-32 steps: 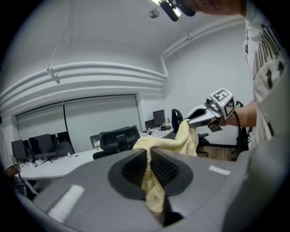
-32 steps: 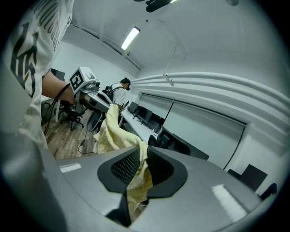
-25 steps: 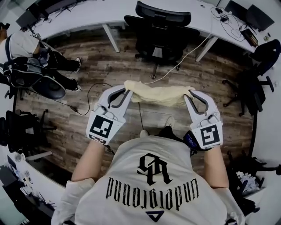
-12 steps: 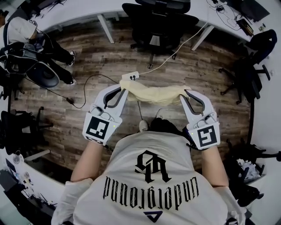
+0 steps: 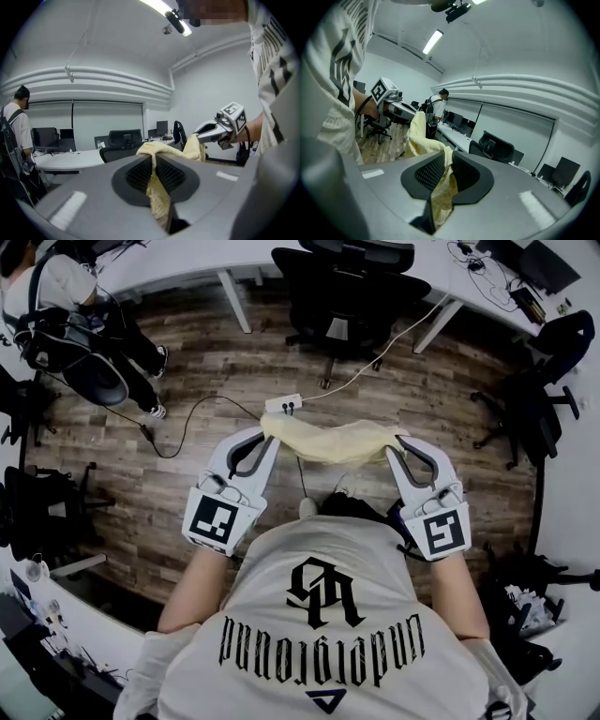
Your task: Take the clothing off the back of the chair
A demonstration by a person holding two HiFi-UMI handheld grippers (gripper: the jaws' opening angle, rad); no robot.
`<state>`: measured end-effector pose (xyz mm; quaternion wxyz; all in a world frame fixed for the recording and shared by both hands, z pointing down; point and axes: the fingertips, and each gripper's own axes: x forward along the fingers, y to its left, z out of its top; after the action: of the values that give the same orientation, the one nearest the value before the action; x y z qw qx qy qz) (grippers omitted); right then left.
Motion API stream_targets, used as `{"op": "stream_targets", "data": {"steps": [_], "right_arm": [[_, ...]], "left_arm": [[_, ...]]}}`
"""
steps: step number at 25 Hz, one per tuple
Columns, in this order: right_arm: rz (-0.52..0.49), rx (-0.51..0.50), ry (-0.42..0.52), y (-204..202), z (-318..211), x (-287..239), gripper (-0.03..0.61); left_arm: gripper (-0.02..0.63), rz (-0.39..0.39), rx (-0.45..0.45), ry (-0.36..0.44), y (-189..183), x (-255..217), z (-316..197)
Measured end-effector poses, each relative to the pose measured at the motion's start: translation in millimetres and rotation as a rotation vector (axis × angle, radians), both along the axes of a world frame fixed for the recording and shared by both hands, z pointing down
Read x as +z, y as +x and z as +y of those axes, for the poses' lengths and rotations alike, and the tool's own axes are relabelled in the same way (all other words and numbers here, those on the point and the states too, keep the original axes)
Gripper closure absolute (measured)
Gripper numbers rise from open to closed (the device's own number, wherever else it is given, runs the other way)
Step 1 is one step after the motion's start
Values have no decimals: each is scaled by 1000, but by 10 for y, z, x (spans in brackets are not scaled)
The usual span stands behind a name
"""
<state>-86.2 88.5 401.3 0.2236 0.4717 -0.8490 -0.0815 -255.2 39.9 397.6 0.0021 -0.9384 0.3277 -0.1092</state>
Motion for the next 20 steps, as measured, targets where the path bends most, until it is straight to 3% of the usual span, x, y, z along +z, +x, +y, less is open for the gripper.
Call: {"op": "stream_targets", "data": {"steps": [20], "right_arm": [[4,-1,10,-22,65,3,525]], "left_arm": [[546,12,13,15,57,-4,56]]}}
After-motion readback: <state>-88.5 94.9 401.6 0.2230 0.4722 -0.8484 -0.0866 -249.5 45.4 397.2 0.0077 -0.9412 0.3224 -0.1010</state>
